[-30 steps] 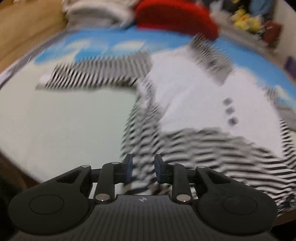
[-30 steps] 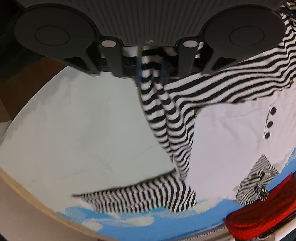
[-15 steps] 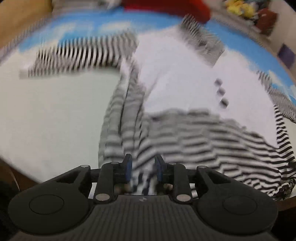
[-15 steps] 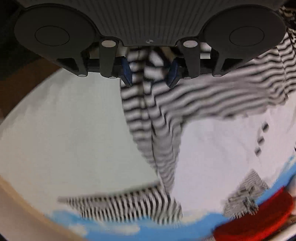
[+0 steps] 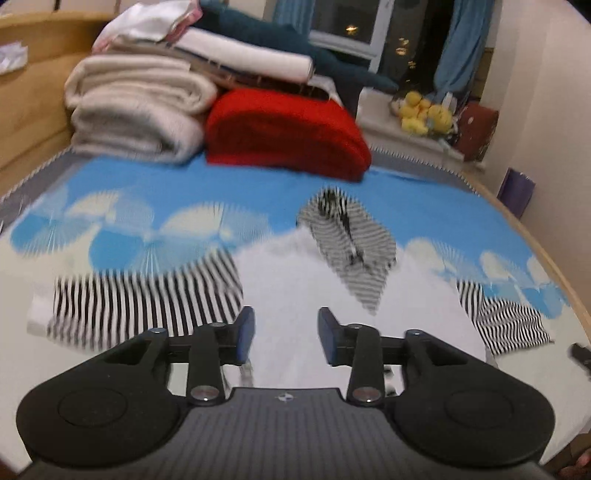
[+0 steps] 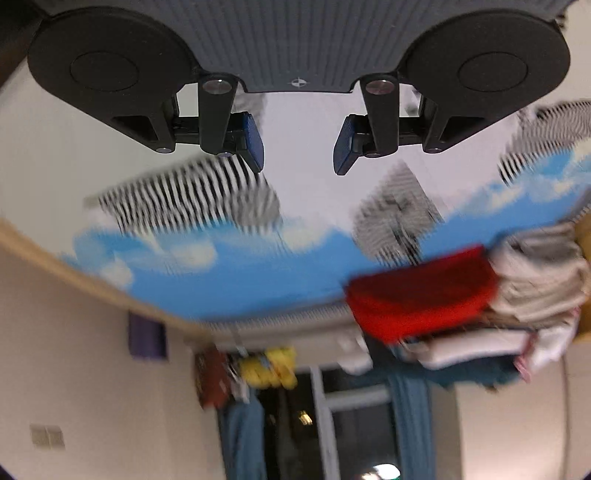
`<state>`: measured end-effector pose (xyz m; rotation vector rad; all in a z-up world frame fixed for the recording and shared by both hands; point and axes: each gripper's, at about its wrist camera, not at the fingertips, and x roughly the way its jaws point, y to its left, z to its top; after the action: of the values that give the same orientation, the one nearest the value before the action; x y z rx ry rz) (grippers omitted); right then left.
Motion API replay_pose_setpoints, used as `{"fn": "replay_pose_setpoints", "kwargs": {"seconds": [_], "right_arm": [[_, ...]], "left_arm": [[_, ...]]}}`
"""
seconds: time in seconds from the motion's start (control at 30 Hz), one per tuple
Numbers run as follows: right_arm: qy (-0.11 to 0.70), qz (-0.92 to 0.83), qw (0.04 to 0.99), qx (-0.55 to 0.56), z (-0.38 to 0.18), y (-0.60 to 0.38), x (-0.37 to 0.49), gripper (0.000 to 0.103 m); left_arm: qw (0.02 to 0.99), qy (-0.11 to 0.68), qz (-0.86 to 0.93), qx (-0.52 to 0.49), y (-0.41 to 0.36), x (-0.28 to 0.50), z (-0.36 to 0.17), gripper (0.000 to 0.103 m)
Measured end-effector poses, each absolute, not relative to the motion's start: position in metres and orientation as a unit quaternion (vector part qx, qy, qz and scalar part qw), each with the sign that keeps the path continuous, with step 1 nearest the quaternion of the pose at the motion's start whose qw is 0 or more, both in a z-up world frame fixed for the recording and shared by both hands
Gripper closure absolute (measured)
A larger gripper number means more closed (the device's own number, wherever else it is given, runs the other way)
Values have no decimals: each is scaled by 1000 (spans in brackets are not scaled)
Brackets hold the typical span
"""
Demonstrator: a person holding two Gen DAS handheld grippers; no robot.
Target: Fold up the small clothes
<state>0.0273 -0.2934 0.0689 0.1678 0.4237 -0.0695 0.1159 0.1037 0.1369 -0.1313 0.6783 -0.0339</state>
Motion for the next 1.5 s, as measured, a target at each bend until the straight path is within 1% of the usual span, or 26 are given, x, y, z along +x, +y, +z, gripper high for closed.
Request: {"fn": "replay_pose_setpoints", "kwargs": {"seconds": [0.03,0.13,0.23,0.27,0.3,0.33,0.43,0.5,0.53,0.57,0.6,0.63,0.67,0.77,0.83,0.87,0.93,1.03,1.17,1.2,1.23,1.27,1.3,1.33,1.4,1.5], "right_arm": [[199,-27,977,78,83,-294,32,58],[181,-2,981,76,118,-295,58,49],[175,9,982,68,148,-292,97,45],[173,12,983,61,155,-289,114,45],[171,16,984,55,160,-284,126,45],[172,27,984,47,163,-281,142,45],[180,62,981,50,162,-275,178,45],[180,82,979,58,148,-273,190,45],[183,85,978,55,137,-272,194,46],[209,75,974,46,123,-269,201,51],[238,64,968,40,113,-265,207,58],[258,64,963,43,107,-263,214,73],[275,72,957,59,104,-263,222,78],[294,113,942,113,102,-266,242,79],[295,107,944,98,101,-264,252,79],[300,100,944,88,98,-264,256,78],[321,92,938,91,88,-270,261,78],[361,91,922,109,77,-274,273,77],[377,91,916,102,67,-275,271,74],[380,89,915,100,65,-274,271,74],[383,87,914,100,63,-274,272,74],[386,85,913,102,60,-275,272,74],[390,82,911,104,58,-277,272,74],[394,78,909,108,55,-279,272,74],[401,73,906,114,51,-284,275,74],[408,73,902,121,46,-290,273,74]], "left_arm": [[944,326,-17,-53,111,129,141,55],[948,319,-9,-20,138,168,135,54],[941,332,-11,-59,178,189,105,55],[932,353,0,-81,193,194,87,56],[910,403,29,-92,207,205,70,69],[895,428,61,-112,223,212,58,76],[879,438,89,-164,259,226,44,77],[869,443,120,-185,284,231,32,77],[857,452,138,-203,298,232,24,77],[846,460,152,-223,311,231,16,77],[833,467,166,-247,325,232,8,77],[823,469,176,-266,337,231,1,76],[815,472,185,-281,348,232,-6,75],[791,480,217,-311,378,225,-23,72],[777,476,240,-335,393,220,-29,69],[772,473,247,-345,400,216,-31,68],[763,470,256,-361,411,215,-36,64],[753,467,274,-374,426,214,-44,63],[745,467,281,-385,433,216,-52,64],[745,468,283,-382,432,217,-54,65],[745,467,287,-379,432,218,-53,75],[748,463,291,-377,430,219,-53,85],[750,459,295,-373,428,222,-51,103],[756,457,301,-359,423,226,-46,102],[784,450,311,-293,402,239,-25,103],[845,410,273,-209,348,263,20,103]]}}
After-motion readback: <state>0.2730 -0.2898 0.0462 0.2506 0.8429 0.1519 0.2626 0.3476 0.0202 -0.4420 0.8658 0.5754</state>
